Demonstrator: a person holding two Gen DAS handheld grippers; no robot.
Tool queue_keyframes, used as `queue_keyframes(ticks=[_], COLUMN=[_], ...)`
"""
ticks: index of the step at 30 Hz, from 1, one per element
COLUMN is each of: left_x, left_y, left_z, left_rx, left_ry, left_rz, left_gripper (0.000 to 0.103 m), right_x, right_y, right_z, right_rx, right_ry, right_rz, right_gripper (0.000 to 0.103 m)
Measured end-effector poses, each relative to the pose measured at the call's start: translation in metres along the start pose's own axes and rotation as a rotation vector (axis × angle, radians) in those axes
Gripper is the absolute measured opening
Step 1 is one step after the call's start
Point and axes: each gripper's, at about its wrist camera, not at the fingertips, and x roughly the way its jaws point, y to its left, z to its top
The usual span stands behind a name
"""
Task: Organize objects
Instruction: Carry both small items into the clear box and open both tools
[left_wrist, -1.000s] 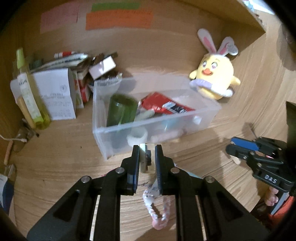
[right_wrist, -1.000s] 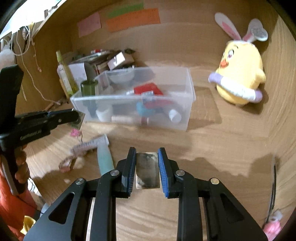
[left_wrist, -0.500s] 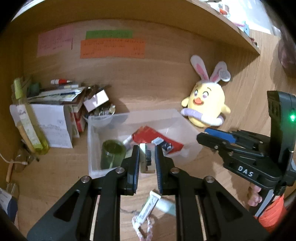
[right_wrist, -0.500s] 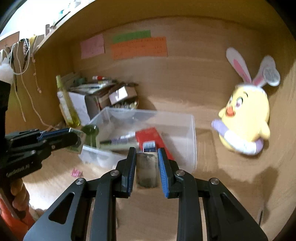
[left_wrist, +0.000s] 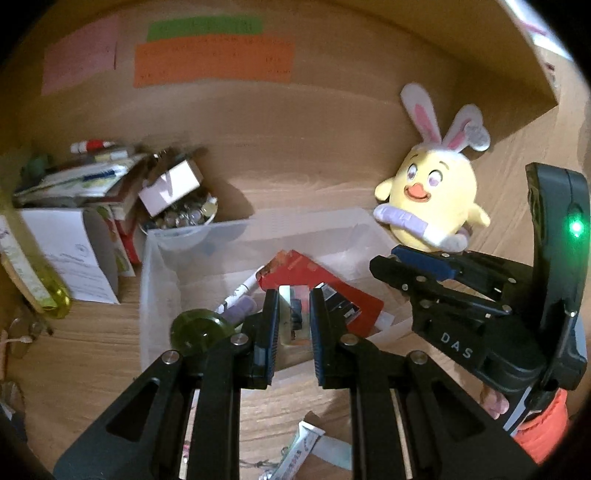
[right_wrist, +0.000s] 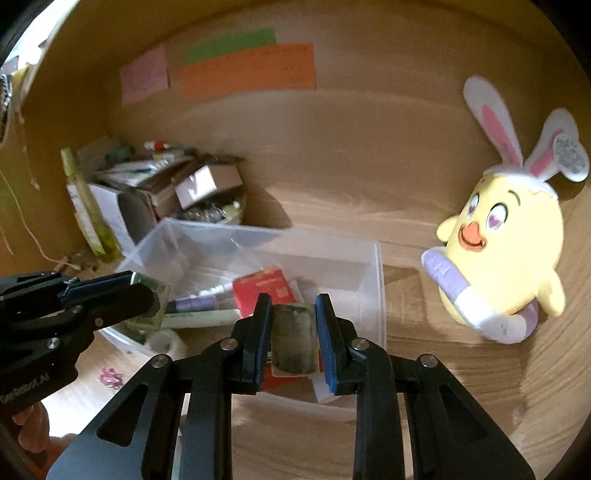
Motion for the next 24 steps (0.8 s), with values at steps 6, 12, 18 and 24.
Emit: queue_keyframes(ticks=[6,12,18,24], left_x=[0.024,0.033,0.03,0.013], left_y=[0.002,-0.003,-0.006,-0.005], left_z=[0.0,0.0,0.002,0.004], left_rx=[-0.001,0.029,0.049,0.054], left_ry=[0.04,0.048,0.04,0.011], left_rz=[0.013,0.036,0.048,0.04], left_gripper=[0.015,0.015,0.016,0.032], right_x=[0.022,0.036,0.038,0.024], right_y=[0.0,0.004,0.006,0.005], right_z=[-0.005,-0.011,-0.01,-0.007], right_rx=[-0.027,-0.059,-0.084,-0.071], right_ry=[0.039,0.062,0.072,0.073], right_rz=[-0.022,-0.036,-0.034,-0.003], right_gripper=[0.022,0.022,0.022,0.033])
